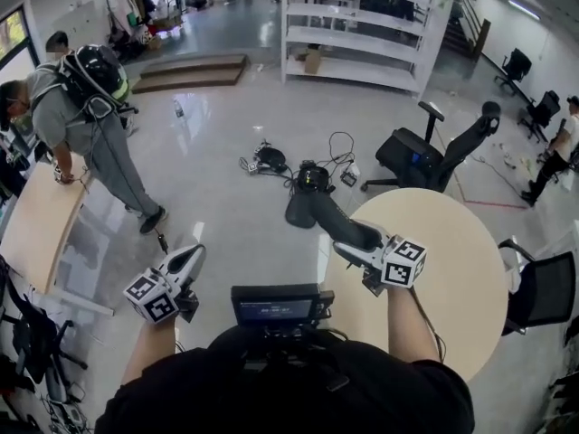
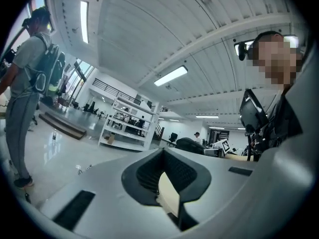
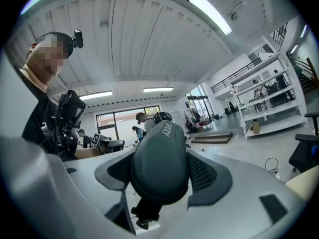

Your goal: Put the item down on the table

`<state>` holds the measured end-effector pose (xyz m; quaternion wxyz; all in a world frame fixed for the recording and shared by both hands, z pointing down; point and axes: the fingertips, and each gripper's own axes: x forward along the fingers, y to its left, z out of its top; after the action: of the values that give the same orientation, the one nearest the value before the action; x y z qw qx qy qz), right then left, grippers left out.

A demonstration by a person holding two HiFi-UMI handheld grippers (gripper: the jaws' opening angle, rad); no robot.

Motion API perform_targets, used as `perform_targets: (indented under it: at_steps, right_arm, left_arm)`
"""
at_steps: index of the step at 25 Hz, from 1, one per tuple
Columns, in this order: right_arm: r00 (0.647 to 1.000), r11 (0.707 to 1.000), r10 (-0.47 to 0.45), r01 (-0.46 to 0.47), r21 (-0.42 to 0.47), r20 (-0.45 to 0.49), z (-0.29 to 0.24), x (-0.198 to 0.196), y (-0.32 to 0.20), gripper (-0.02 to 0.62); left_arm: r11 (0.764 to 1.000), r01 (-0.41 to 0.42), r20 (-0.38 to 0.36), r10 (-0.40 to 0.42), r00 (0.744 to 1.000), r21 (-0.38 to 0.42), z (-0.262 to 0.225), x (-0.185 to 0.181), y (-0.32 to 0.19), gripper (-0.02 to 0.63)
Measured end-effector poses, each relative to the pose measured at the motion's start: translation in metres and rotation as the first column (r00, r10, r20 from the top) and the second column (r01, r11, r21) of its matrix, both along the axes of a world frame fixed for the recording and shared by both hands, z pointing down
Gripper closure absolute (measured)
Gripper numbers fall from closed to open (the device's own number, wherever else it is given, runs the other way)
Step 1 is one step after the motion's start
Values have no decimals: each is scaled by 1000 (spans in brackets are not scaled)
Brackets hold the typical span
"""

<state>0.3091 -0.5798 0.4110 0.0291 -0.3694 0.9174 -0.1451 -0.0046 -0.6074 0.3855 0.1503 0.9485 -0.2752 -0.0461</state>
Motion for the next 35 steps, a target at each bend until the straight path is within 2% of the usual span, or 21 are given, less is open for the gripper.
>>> perform_targets:
  at_steps: [3,6,10,12,18,21,25,27,31,35]
  right_arm:
    - [1000,1000,18,-18,-21,-14,0,2,-21,270]
    - [996,996,85,-86,-37,-34,-7,-6,-42,270]
    - [981,984,175,-178,-32,-81,-6,-47,-110,270]
    - [970,973,225,-228,-26,-90,-11,-51,-136,270]
    - [938,944,322,-328,-27,-125,-17,-28,-141,270]
    - [916,926,374,-378,1,-142,-22,-8,-147,270]
    - [880,889,454,-458,1,-140,-23,19,-133,270]
    - [872,880,470,-474,3,-134,-22,39,-128,270]
    - [865,872,487,-490,0,-122,-13,116,-109,270]
    - [843,849,524,-528,0,-117,-8,176,-84,270]
  left_arm:
    - [999,-32,-19,32,999,-9,-6,9,-33,604]
    - [995,-101,-61,99,993,-21,-8,9,-76,604]
    - [984,-177,-101,175,979,-9,8,-32,-178,604]
    - [981,-194,-97,194,976,10,7,-44,-217,604]
    - [966,-247,-58,251,966,74,-9,-23,-244,604]
    - [957,-276,-58,282,958,93,-11,2,-260,604]
    - [938,-335,-33,339,940,87,-6,29,-259,604]
    - [936,-343,-19,345,938,85,-11,44,-257,604]
    - [936,-346,-13,348,938,70,-22,116,-243,604]
    - [924,-378,-3,379,925,58,-23,181,-219,604]
